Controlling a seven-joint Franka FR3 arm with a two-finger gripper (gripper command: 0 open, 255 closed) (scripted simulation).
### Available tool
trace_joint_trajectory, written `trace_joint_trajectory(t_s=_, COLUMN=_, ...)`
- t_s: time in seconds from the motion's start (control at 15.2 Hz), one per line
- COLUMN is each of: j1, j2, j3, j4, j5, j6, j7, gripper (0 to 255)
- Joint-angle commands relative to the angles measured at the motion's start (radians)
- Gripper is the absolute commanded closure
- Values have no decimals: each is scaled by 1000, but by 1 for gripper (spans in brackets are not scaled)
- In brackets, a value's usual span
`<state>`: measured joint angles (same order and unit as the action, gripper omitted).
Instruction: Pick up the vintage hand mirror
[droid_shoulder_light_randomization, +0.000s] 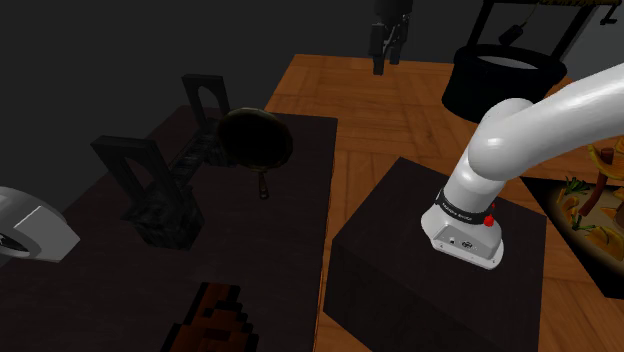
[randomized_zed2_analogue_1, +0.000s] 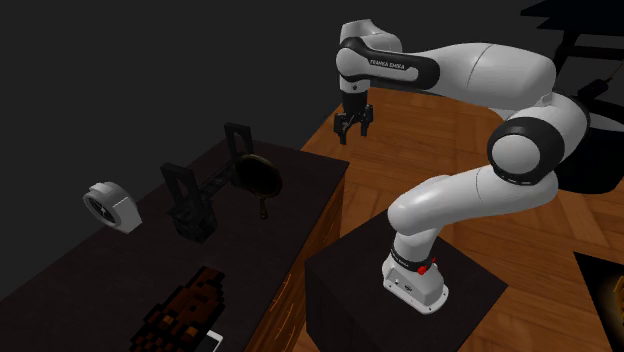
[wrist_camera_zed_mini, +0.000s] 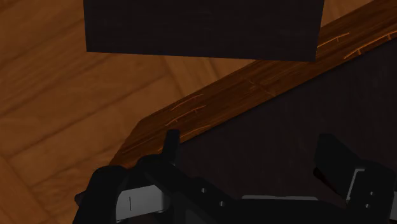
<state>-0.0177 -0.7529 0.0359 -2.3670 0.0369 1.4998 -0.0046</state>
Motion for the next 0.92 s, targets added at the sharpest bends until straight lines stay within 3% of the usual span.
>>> trace_joint_trajectory(t_s=0.0, j1=0, j2=0, j3=0, j4=0, j5=0, j6=0, j7=0, gripper=0)
trace_joint_trajectory(t_s=0.86, j1=109, j2=361, j3=164, j4=184, j5=21, j6=259, j7=-3, gripper=0)
